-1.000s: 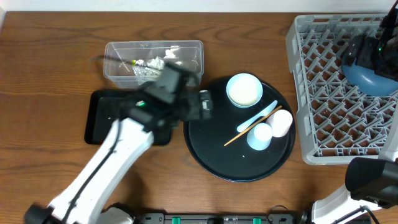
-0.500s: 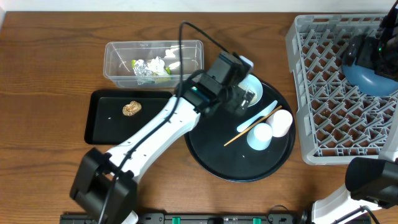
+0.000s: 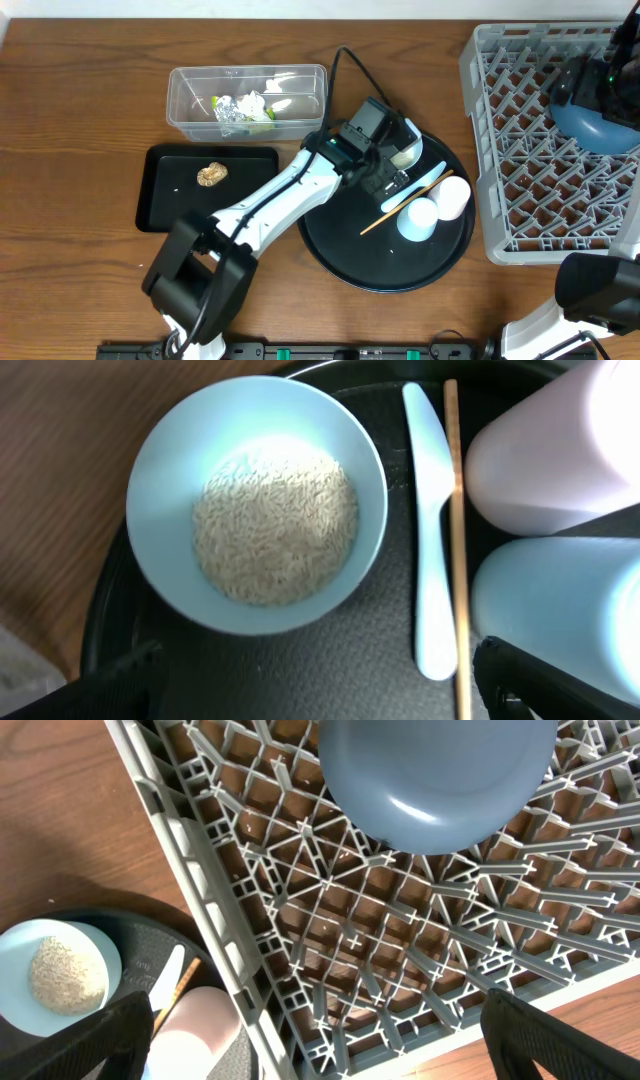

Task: Sort waste into correct bins and load items into the dishwasher rack
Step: 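Swing the left gripper over the round tray to the rice bowl, then lower the left gripper and grasp the rice bowl rim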

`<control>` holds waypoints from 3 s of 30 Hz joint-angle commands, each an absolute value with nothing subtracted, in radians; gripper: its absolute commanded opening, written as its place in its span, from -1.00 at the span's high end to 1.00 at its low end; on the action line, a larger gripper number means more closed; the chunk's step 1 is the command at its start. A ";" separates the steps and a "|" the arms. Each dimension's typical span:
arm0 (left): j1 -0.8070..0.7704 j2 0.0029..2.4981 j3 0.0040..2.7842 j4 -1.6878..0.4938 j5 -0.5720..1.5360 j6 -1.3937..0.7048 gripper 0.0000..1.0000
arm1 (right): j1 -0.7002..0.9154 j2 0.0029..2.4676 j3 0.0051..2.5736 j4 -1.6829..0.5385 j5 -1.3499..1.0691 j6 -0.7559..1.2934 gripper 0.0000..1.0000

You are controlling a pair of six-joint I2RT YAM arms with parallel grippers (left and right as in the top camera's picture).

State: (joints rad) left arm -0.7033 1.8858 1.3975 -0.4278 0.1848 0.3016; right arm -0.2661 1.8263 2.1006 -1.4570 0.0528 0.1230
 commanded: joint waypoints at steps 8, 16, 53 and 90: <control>-0.704 1.973 1.416 -0.360 0.202 0.479 -0.96 | -0.272 1.826 2.102 -1.459 0.052 0.134 -0.98; -0.704 2.024 1.416 -0.350 0.202 0.498 -1.00 | -0.272 1.826 2.102 -1.459 0.052 0.134 -0.98; -0.708 2.047 1.398 -0.342 0.262 0.509 -0.59 | -0.274 1.829 2.099 -1.459 0.052 0.134 -0.98; -0.708 2.070 1.397 -0.307 0.189 0.509 0.38 | -0.276 1.831 2.099 -1.459 0.052 0.134 -0.99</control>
